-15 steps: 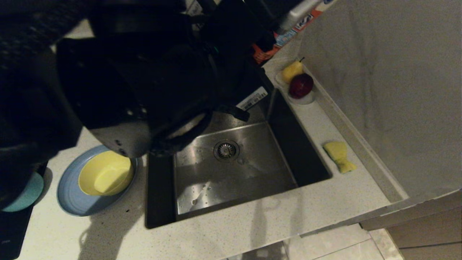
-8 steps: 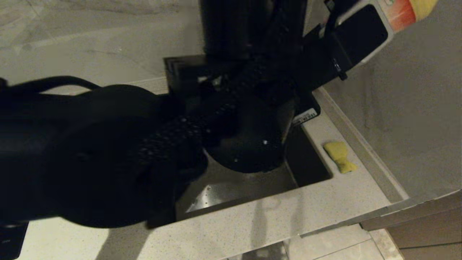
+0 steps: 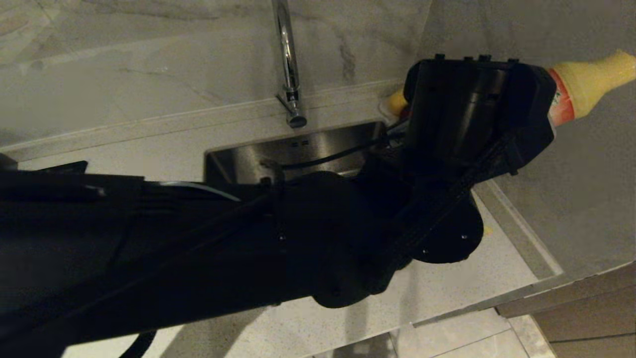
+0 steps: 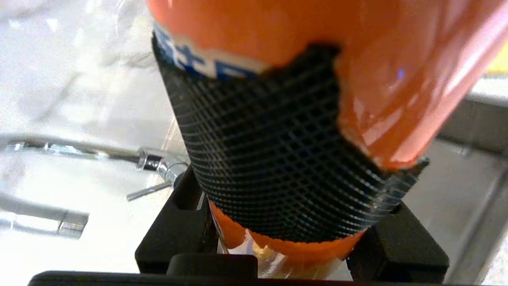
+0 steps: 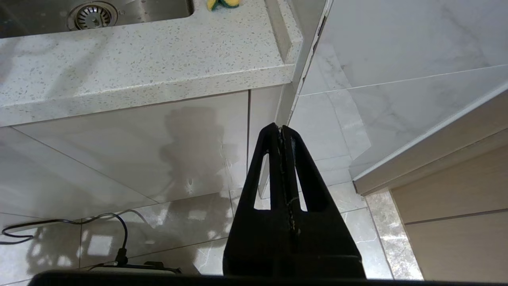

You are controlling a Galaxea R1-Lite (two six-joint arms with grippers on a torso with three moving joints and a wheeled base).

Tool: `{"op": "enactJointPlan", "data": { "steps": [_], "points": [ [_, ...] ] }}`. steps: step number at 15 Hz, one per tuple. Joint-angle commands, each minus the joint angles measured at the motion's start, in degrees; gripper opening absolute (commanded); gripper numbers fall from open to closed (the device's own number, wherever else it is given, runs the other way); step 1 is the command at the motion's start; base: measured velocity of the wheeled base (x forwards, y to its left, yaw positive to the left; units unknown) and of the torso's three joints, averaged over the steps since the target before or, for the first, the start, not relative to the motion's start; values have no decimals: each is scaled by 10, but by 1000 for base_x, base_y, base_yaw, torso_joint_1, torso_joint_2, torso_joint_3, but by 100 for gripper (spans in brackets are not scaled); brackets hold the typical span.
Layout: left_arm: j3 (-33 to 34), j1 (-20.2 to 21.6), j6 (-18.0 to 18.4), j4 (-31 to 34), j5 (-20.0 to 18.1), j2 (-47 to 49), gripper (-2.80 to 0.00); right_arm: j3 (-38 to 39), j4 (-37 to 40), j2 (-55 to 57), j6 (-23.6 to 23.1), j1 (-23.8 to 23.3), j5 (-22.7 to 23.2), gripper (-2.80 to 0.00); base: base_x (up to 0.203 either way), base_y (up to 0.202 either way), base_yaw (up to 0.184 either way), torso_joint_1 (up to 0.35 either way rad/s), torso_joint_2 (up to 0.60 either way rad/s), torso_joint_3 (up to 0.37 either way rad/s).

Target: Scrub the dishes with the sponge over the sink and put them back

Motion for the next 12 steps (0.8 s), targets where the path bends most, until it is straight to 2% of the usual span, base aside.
{"op": "enactJointPlan", "data": {
  "steps": [1, 3, 9, 12],
  "points": [
    [-20, 0, 26, 26, 5, 35, -280, 0, 0, -1, 0, 0, 0, -280, 0, 0, 0, 0, 0, 0],
    [-21, 0, 58, 56, 18, 47, -280, 0, 0, -1, 0, 0, 0, -280, 0, 0, 0, 0, 0, 0],
    [-23, 2, 144, 1, 30, 78, -280, 0, 0, -1, 0, 0, 0, -280, 0, 0, 0, 0, 0, 0],
    [-23, 2, 160, -1, 90, 94, -280, 0, 0, -1, 0, 0, 0, -280, 0, 0, 0, 0, 0, 0]
  ]
}}
